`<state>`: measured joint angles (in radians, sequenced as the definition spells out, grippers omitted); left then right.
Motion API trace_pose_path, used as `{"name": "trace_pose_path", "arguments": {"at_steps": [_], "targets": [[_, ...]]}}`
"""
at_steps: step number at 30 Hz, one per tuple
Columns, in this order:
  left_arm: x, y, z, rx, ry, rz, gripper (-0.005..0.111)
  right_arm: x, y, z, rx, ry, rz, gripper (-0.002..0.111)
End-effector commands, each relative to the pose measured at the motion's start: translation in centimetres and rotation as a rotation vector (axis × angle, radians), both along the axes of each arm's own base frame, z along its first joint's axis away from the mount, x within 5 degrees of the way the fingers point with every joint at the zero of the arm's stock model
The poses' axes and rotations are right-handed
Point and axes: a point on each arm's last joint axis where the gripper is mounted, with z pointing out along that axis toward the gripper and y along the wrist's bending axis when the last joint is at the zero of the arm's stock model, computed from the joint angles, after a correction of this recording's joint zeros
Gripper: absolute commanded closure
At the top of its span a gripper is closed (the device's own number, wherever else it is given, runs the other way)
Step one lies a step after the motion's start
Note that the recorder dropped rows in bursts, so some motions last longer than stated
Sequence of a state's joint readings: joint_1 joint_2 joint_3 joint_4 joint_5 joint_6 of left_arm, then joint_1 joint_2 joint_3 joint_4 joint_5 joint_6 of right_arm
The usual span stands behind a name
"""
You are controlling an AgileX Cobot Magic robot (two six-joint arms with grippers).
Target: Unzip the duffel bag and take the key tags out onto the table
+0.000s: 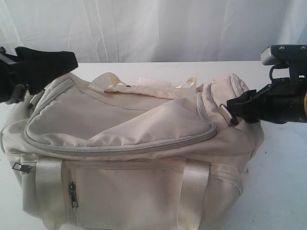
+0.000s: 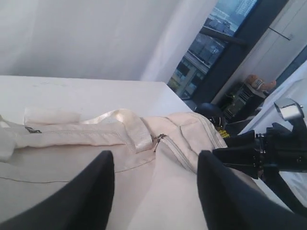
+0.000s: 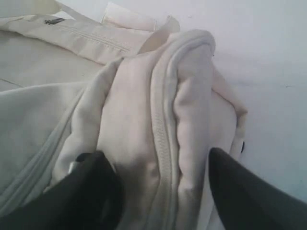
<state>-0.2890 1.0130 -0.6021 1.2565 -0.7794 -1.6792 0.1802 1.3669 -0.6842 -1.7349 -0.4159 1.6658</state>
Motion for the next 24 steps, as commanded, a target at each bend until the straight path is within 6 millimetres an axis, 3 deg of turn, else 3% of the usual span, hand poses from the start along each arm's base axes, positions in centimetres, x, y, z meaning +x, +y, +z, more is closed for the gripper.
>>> {"name": "trace_pose_path", "arguments": {"at_steps": [1,8,13,19,24], "targets": [[1.3,-1.5,-1.1,-0.003,-0.004,-0.029,0.050,0.0,0.1,0.7,0.066,-0.001,-0.037,0.043],[3.5,-3.9,-3.0,0.013,0.001,-0.029,0.050,1.1,0.3,3.5,0.107,-0.087,-0.045,0.043],[5.3,-7.0,-3.5,0.026,0.024,-0.097,0.050,2.3,0.5,5.3,0.105,-0.163,-0.037,0.043],[6.7,-11.7,-5.4,0.081,0.055,-0.217,0.050,3.6,0.8,3.9,0.094,-0.113,-0.020,0.043],[6.3,-13.5,-8.3,0.202,0.076,-0.320,0.050,4.2,0.9,2.0,0.056,-0.046,-0.016,0.043]]}}
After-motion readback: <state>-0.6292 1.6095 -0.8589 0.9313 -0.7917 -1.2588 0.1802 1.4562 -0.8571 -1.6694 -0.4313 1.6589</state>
